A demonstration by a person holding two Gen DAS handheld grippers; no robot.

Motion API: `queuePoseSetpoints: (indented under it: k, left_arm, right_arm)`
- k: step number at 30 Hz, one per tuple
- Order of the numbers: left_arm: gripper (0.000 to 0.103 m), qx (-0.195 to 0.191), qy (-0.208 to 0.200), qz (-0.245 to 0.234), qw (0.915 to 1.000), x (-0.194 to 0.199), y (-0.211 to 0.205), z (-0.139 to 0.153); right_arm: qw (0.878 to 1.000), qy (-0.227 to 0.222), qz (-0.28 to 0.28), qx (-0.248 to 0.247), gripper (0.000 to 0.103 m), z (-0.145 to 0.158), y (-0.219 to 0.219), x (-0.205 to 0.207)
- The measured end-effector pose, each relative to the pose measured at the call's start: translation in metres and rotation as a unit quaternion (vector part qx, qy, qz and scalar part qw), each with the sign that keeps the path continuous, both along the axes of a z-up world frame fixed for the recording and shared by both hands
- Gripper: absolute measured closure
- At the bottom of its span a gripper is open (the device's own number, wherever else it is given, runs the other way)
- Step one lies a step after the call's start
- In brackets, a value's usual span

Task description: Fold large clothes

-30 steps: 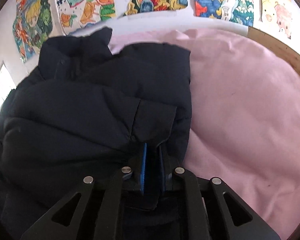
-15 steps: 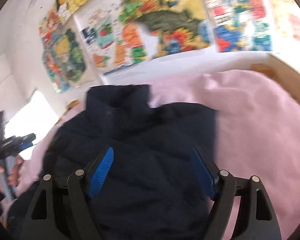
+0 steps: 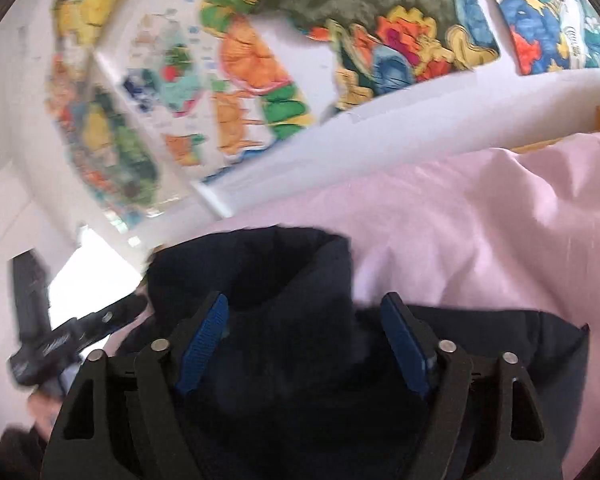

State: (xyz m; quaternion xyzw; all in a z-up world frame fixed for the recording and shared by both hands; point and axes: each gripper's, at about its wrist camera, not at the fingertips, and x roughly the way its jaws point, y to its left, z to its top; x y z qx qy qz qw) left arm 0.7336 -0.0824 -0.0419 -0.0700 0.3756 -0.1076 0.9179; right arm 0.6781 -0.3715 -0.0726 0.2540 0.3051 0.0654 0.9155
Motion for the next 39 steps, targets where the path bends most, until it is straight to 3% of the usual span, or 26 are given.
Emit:
queuePoseSetpoints:
  k: [1,2,5,6,8,11,16,19,21,25,27,31,37,39]
  left_arm:
    - [0.017,0.007,-0.002,0.007,0.9999,0.002,0.000,-0.002]
    - [0.036,0.015,-0.003,0.013,0.9998,0.003,-0.001,-0.005]
    - [0.075,-0.012,0.007,0.000,0.9999,0.008,0.001,-0.009]
    - [0.084,-0.026,0.012,-0.006,0.9996,0.007,0.002,-0.008]
    - [0.091,-0.031,0.008,-0.014,0.9994,0.000,0.002,-0.002]
    - [0.093,-0.011,-0.016,-0.022,0.9996,-0.024,0.005,0.014]
    - [0.095,-0.058,-0.035,-0.024,0.9974,-0.088,0.041,0.042]
    - [0.095,-0.063,-0.032,-0.027,0.9972,-0.132,0.055,0.049]
    - [0.095,-0.056,-0.027,-0.035,0.9975,-0.158,0.061,0.051]
    - [0.096,-0.004,-0.028,-0.061,0.9977,-0.211,0.062,0.053]
    - [0.096,0.027,-0.028,-0.071,0.9967,-0.237,0.059,0.049]
    - [0.096,0.045,-0.026,-0.078,0.9957,-0.265,0.057,0.035]
    - [0.096,0.072,0.008,-0.073,0.9947,-0.258,0.054,-0.013]
    - [0.096,0.065,0.024,-0.070,0.9952,-0.252,0.057,-0.023]
  right_arm:
    - [1.000,0.007,-0.008,-0.004,0.051,-0.005,0.004,0.007]
    - [1.000,0.015,-0.013,-0.003,0.063,-0.012,0.009,0.011]
    - [0.999,0.016,-0.024,0.014,0.079,-0.023,0.014,0.012]
    - [1.000,0.009,-0.022,0.018,0.080,-0.023,0.013,0.011]
    - [1.000,-0.012,-0.013,0.014,0.084,-0.017,0.015,0.000]
    - [0.999,-0.044,0.003,-0.017,0.085,0.003,0.022,-0.029]
    - [0.995,-0.093,0.018,-0.040,0.086,0.037,0.020,-0.087]
    - [0.991,-0.113,0.022,-0.068,0.086,0.053,0.025,-0.121]
    - [0.987,-0.123,0.028,-0.096,0.087,0.059,0.035,-0.147]
    - [0.978,-0.133,0.046,-0.157,0.088,0.066,0.051,-0.203]
    - [0.974,-0.135,0.052,-0.174,0.088,0.068,0.057,-0.232]
    - [0.967,-0.129,0.054,-0.215,0.088,0.063,0.070,-0.274]
    - [0.966,-0.107,0.041,-0.230,0.088,0.039,0.076,-0.291]
    - [0.968,-0.099,0.043,-0.228,0.088,0.032,0.078,-0.288]
